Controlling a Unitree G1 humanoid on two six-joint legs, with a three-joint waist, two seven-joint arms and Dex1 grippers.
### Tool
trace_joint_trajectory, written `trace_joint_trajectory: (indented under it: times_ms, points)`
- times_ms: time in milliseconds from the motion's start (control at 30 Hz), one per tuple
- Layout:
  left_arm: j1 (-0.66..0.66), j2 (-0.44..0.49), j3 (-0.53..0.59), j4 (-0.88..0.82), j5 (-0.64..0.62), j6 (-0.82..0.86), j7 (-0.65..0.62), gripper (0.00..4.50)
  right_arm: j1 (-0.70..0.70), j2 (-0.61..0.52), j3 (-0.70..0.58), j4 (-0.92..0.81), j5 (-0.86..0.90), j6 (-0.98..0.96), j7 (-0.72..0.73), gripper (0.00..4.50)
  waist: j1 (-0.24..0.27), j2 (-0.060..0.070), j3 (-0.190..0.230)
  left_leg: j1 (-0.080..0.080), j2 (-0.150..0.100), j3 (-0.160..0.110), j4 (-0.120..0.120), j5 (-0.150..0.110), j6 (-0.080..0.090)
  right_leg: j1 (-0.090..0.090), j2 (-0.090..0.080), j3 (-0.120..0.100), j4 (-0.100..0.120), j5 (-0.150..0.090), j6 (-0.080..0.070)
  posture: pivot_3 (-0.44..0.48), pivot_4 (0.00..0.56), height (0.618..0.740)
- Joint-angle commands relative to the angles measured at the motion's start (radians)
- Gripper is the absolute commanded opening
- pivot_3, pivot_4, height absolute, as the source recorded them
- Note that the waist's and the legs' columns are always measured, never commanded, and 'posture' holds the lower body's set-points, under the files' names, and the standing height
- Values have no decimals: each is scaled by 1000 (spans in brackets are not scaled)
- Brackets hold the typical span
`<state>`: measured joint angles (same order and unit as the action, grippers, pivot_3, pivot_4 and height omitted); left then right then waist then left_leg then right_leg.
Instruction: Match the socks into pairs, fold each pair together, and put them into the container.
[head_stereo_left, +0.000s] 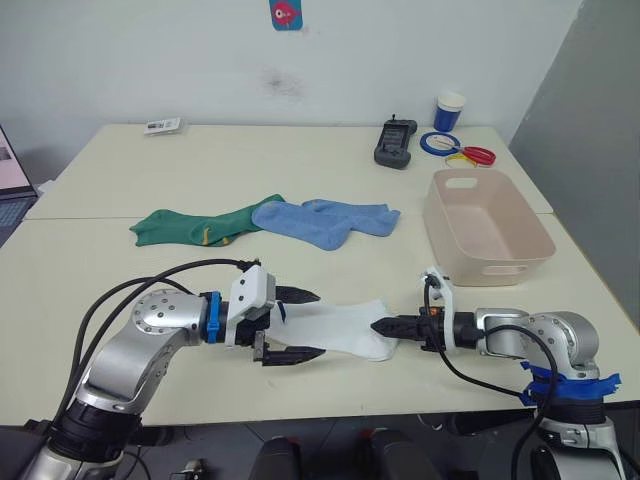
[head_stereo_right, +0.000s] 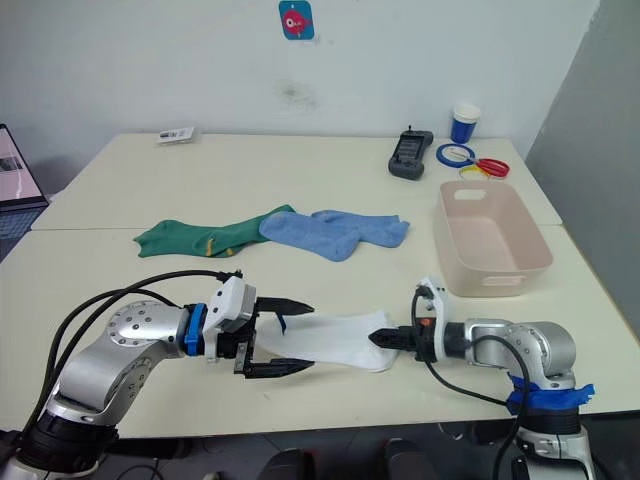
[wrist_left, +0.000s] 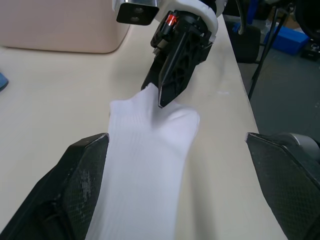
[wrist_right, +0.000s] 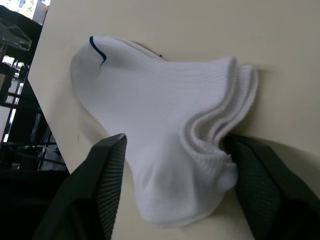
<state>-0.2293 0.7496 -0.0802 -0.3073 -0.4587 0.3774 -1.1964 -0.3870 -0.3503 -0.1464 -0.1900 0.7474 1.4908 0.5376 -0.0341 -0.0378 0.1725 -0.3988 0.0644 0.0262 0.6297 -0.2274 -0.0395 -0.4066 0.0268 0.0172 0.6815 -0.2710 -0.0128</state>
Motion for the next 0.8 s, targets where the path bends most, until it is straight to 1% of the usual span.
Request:
trace_joint_trajectory:
  times_ms: [33,200,233,300,333,400,467,567,667,733,800]
  points:
    - [-13,17,18,-13,-4,-24,-15,4500,9,4,-18,19,12,30,-11,2120,1,0,0,0,0,0,0,0,0,0,0,0,0,0,0,0,150,740]
    - [-6,22,22,-17,-6,-26,-14,4500,12,-3,-35,39,24,47,-3,269,1,0,0,0,0,0,0,0,0,0,0,0,0,0,0,0,150,740]
    - [-3,25,24,-17,-2,-25,-10,4500,14,-21,-32,44,27,42,9,40,1,-1,0,0,0,0,0,0,0,0,0,0,0,0,0,0,150,740]
    - [-4,29,23,-9,10,-26,-3,4500,14,-53,-21,55,26,26,29,40,2,0,0,0,0,0,0,0,0,0,0,0,0,0,0,0,150,740]
    - [-8,26,21,2,18,-27,5,4500,13,-90,3,66,15,-5,58,40,2,0,0,0,0,0,0,0,0,0,0,0,0,0,0,0,150,740]
    - [-17,2,22,23,25,-23,39,4500,-17,-158,27,129,-3,-63,122,40,4,0,0,-1,-1,0,0,0,0,0,0,1,-1,0,0,0,150,740]
    - [-20,-11,12,35,35,-30,54,4500,-50,-201,56,182,-9,-104,174,40,5,0,0,-1,-2,1,0,0,0,0,-1,1,-2,0,0,0,150,740]
    - [-28,-24,-12,55,63,-49,63,4500,-95,-237,110,238,-25,-152,235,40,4,-1,0,-1,-2,1,0,0,0,0,-2,1,-2,0,0,0,150,740]
    - [-52,-48,-39,99,104,-75,77,4500,-130,-243,146,274,-36,-176,270,40,3,-1,0,-1,0,0,0,0,0,0,1,1,-2,0,0,0,150,740]
    - [-70,-70,-53,130,127,-89,94,4109,-141,-246,163,288,-43,-188,284,0,3,-1,0,-1,0,0,0,0,0,-1,1,1,-1,0,0,0,150,740]
    - [-84,-87,-63,148,139,-93,98,3586,-145,-250,175,293,-50,-196,297,0,2,-1,0,-1,0,0,0,0,0,-1,2,1,-1,0,0,0,150,740]
